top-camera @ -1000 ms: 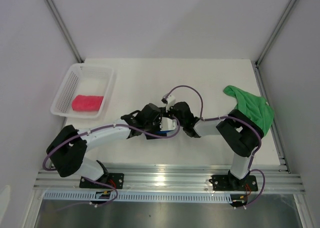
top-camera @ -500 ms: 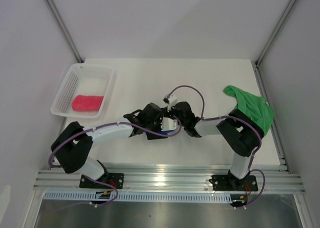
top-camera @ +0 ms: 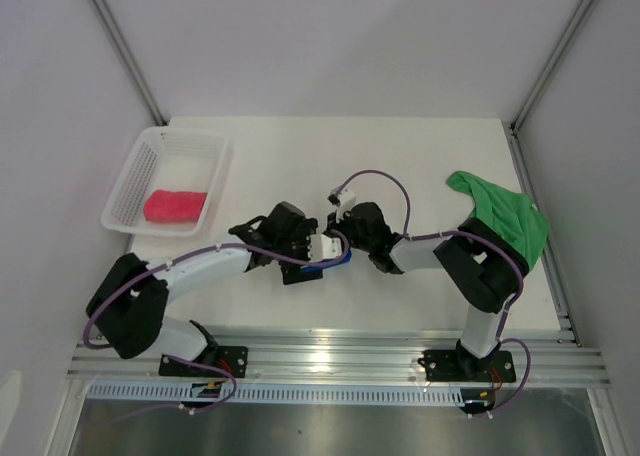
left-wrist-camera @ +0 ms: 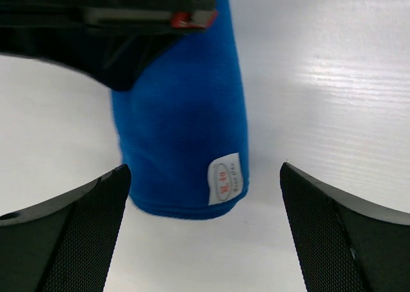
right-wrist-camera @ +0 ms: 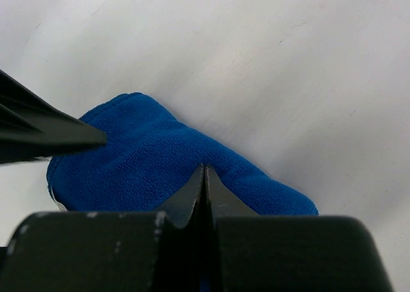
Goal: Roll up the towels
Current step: Roll the towel
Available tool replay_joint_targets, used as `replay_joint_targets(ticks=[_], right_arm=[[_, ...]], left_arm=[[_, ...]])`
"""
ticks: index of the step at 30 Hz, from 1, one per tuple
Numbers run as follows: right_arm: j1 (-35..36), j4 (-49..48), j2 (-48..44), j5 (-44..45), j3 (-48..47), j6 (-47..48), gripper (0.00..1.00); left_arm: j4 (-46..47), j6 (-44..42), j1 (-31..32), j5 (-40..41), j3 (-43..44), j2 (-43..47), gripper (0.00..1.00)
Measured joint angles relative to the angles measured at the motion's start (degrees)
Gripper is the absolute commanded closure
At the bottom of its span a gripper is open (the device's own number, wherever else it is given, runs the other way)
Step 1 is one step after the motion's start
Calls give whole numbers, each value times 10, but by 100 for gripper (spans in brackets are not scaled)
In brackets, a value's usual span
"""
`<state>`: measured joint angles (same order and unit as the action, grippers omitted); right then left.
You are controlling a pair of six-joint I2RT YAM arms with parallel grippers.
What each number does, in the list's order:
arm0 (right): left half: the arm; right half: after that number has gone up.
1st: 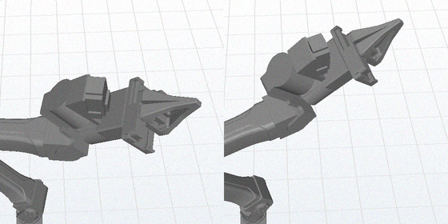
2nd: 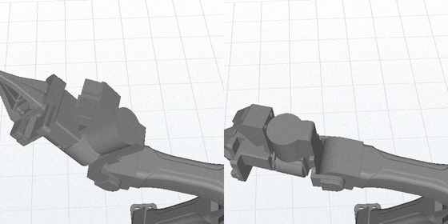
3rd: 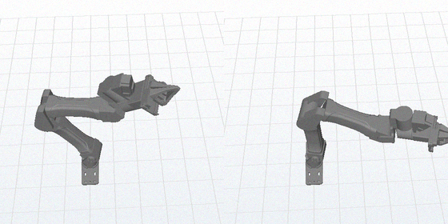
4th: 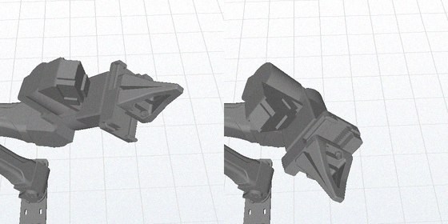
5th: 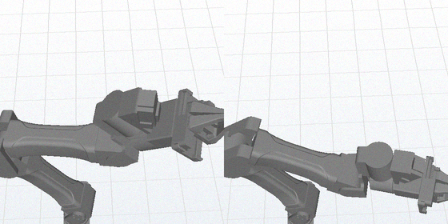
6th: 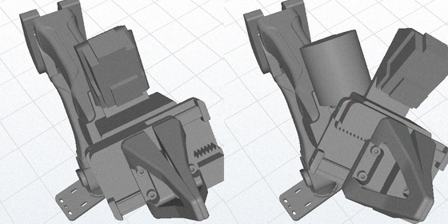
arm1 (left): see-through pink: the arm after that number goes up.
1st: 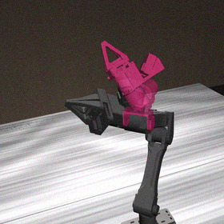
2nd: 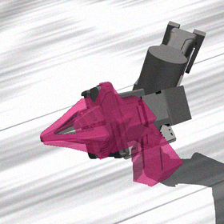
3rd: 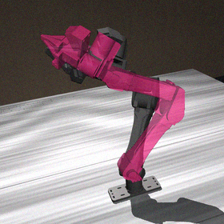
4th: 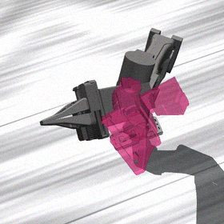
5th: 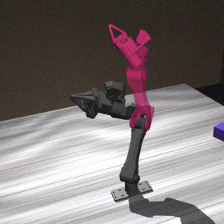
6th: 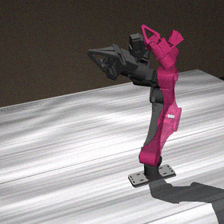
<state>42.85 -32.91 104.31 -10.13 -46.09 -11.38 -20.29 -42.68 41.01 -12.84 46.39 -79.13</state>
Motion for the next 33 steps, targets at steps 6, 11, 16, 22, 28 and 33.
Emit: replay_joint_targets(ticks=[6, 11, 16, 22, 28, 33], right_arm=[[0, 0, 0, 0, 0, -2, 100], [0, -1, 0, -1, 0, -2, 100], [0, -1, 0, -5, 0, -2, 100], [-3, -1, 0, -12, 0, -5, 100], [-6, -1, 0, -19, 0, -6, 100], [-14, 1, -3, -32, 0, -7, 98]], left_arm=[[1, -2, 9, 24, 1, -63, 0], [31, -4, 11, 64, 9, -92, 1], [60, -21, 17, 89, 8, -104, 0], [91, -59, 24, 95, -3, -105, 5], [106, -99, 30, 91, -6, -114, 30], [111, -130, 32, 91, -14, -119, 61]])
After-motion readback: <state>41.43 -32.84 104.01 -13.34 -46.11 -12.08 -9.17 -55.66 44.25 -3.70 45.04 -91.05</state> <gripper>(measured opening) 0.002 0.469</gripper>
